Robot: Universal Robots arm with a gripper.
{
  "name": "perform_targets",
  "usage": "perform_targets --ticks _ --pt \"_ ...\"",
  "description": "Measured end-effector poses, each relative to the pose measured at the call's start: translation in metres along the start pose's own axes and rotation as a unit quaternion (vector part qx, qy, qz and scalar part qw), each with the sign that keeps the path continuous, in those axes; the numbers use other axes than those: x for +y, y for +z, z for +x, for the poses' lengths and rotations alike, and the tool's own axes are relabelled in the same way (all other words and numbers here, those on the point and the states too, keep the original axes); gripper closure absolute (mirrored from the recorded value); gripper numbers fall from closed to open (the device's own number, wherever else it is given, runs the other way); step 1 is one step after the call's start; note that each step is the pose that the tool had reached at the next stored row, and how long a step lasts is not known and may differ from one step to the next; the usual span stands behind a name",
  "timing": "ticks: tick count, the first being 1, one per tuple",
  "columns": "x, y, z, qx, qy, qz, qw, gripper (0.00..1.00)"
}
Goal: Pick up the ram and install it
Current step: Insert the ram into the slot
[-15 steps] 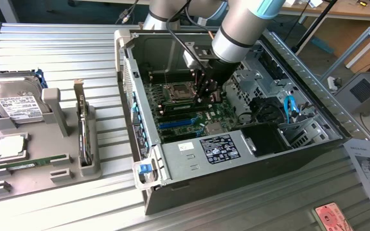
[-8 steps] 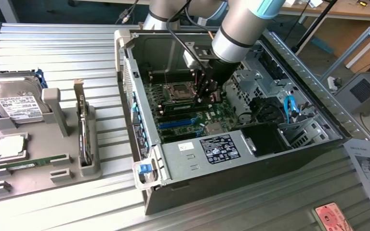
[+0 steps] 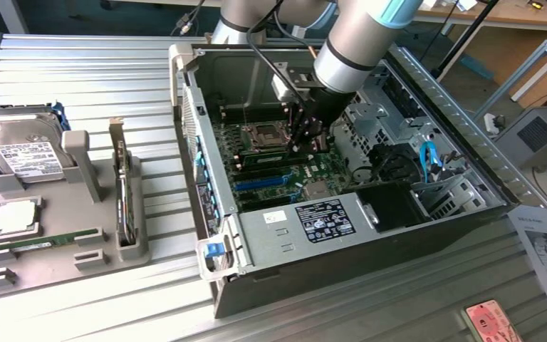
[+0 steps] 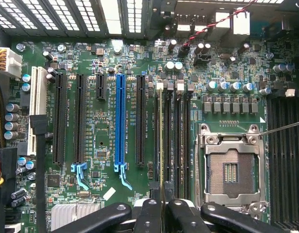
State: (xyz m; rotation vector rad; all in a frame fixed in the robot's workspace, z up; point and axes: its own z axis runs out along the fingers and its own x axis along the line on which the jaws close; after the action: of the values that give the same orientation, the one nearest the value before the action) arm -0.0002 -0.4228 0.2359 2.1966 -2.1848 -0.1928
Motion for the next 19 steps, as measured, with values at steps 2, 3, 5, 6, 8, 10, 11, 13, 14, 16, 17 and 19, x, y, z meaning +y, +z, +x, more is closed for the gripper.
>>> perform_targets --ticks 2,3,5,6,8,10,11,13,14,16,17,19 --pt "-0.0001 0.0004 0.0000 0.0000 0.000 0.0000 1.0000 0.88" --pt "-0.0001 0.0004 0.0000 0.0000 0.000 0.0000 1.0000 0.88" --pt "-0.0001 0.0004 0.0000 -0.0001 0.000 0.0000 1.0000 0.88" --pt "-0.0001 0.0004 0.0000 -0.0001 0.001 0.0000 1.0000 0.88" --pt "-0.0001 0.0005 0.0000 -0.0003 0.001 0.0001 1.0000 0.88" --pt "-0.0001 0.0005 0.0000 -0.0003 0.002 0.0001 1.0000 0.88" --pt "-0.0001 0.0004 0.0000 -0.0004 0.002 0.0002 1.0000 0.88" --pt "-0.0001 0.0004 0.0000 -0.0005 0.003 0.0002 1.0000 0.88" --pt "-0.0001 0.0004 0.0000 -0.0004 0.003 0.0002 1.0000 0.88" --pt "-0.0002 0.0013 0.0001 -0.0007 0.003 0.0002 1.0000 0.88" --pt "-0.0002 0.0013 0.0001 -0.0007 0.003 0.0002 1.0000 0.88" --pt "-0.0002 0.0015 0.0001 -0.0007 0.003 0.0002 1.0000 0.88"
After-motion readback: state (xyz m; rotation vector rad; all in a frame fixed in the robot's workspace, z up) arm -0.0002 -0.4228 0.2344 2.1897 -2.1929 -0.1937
